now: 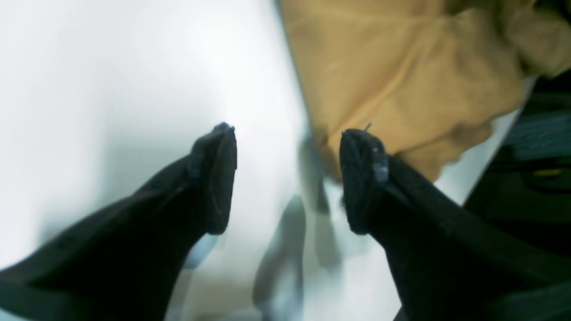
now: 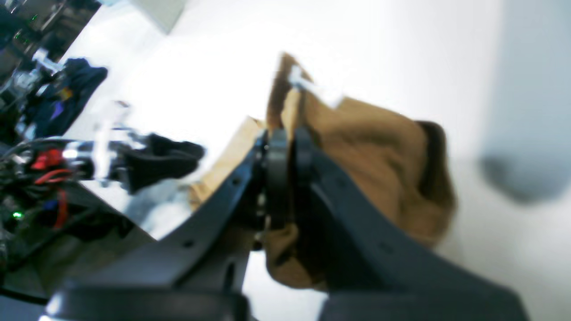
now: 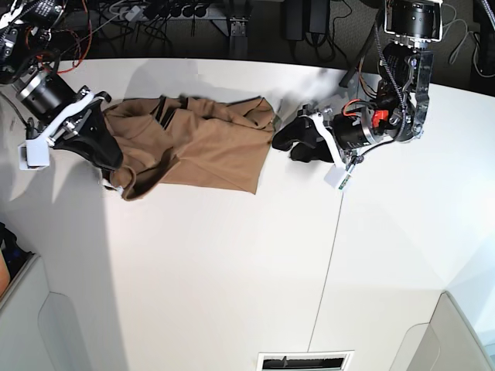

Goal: Layout the t-shirt on the table in an organized manner, then fold the t-shirt properly
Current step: 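Fold the other strip end with the right gripper toward the left gripper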

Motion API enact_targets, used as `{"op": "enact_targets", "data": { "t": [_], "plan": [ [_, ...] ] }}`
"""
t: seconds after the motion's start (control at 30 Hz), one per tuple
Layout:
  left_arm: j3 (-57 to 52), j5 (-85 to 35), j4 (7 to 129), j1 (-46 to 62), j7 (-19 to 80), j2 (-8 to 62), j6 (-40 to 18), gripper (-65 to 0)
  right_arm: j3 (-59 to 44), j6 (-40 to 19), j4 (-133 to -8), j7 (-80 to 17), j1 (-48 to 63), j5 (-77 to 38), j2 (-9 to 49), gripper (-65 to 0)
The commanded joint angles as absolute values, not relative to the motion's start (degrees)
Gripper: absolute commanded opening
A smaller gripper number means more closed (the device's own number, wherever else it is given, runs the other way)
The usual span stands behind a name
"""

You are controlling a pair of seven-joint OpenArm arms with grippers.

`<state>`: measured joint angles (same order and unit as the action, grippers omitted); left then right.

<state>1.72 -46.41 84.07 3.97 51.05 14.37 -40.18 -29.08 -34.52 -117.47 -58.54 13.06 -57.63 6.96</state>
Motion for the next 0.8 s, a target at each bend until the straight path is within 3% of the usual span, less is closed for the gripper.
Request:
{"op": "enact_targets", "data": {
  "t": [0.0,0.4,0.5,0.57,0.77],
  "plan": [
    [2.11,-45.12,83.72,3.86,52.45,14.17,-40.0,-25.6,-27.07,-34.72,-118.34,-57.43,12.51,-57.49,6.92,-65.0],
    [2.24,-45.84,82.52,3.81,52.56,13.21,-40.0,-25.6,-1.08,-33.65,-114.58,-49.47,8.34,-38.11,4.43,-64.5],
    [2.09,-48.14,82.52,3.81,54.28,13.54,-40.0,-25.6,2.96,-33.63,-112.36,-49.47,7.79,-36.86,4.43,-40.2],
    [0.45,-51.2,82.54,3.79,56.16,13.5,-40.0,-25.6,4.78,-33.65,-112.16,-49.74,7.79,-36.73,4.47,-29.3],
    [-7.66,-58.83,84.99,3.84,61.08,13.52,-40.0,-25.7,1.5,-33.43,-118.26,-50.02,7.81,-36.91,5.69,-28.8]
  ]
}}
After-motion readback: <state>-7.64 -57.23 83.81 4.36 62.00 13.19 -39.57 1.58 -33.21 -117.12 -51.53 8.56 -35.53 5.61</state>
